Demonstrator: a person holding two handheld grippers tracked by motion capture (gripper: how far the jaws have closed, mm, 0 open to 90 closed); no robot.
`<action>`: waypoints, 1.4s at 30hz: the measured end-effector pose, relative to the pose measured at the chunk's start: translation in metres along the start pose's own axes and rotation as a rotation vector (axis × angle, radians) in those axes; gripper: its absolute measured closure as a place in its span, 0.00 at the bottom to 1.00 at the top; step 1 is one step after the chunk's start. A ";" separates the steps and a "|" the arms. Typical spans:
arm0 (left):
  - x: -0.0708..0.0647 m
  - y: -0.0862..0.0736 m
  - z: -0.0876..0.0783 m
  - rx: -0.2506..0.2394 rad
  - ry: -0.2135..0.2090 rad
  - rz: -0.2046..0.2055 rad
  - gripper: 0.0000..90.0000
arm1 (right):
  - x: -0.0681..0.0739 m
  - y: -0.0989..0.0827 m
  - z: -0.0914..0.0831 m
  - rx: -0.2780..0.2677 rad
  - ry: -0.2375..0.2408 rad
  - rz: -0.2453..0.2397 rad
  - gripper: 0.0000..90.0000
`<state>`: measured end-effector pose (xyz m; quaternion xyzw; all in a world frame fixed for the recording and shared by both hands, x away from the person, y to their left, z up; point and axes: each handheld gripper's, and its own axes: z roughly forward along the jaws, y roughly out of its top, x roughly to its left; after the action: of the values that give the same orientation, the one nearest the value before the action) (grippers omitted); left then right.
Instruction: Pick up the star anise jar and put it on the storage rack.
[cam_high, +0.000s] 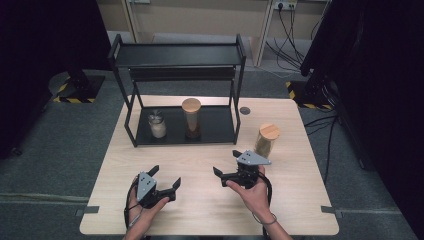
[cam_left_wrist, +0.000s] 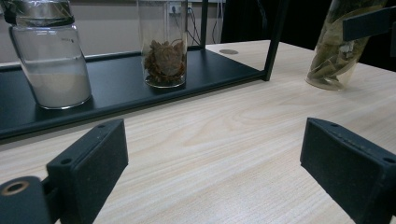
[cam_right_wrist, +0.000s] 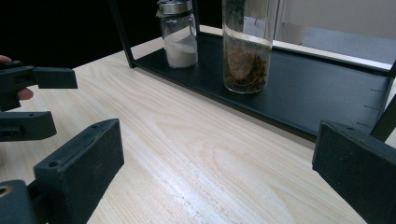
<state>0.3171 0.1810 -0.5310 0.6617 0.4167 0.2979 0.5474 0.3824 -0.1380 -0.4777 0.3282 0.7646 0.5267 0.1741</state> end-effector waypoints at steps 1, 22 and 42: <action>0.000 0.000 0.000 0.000 0.000 0.000 0.08 | 0.000 -0.001 -0.001 0.002 0.001 0.001 0.03; 0.000 0.000 0.000 0.000 0.002 0.000 0.08 | 0.000 -0.024 -0.019 0.016 -0.009 0.020 0.03; 0.000 0.000 0.000 -0.001 0.004 0.001 0.08 | -0.002 -0.038 -0.043 0.015 -0.027 0.036 0.03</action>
<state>0.3170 0.1808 -0.5310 0.6611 0.4175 0.2997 0.5466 0.3455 -0.1780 -0.4959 0.3500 0.7601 0.5196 0.1725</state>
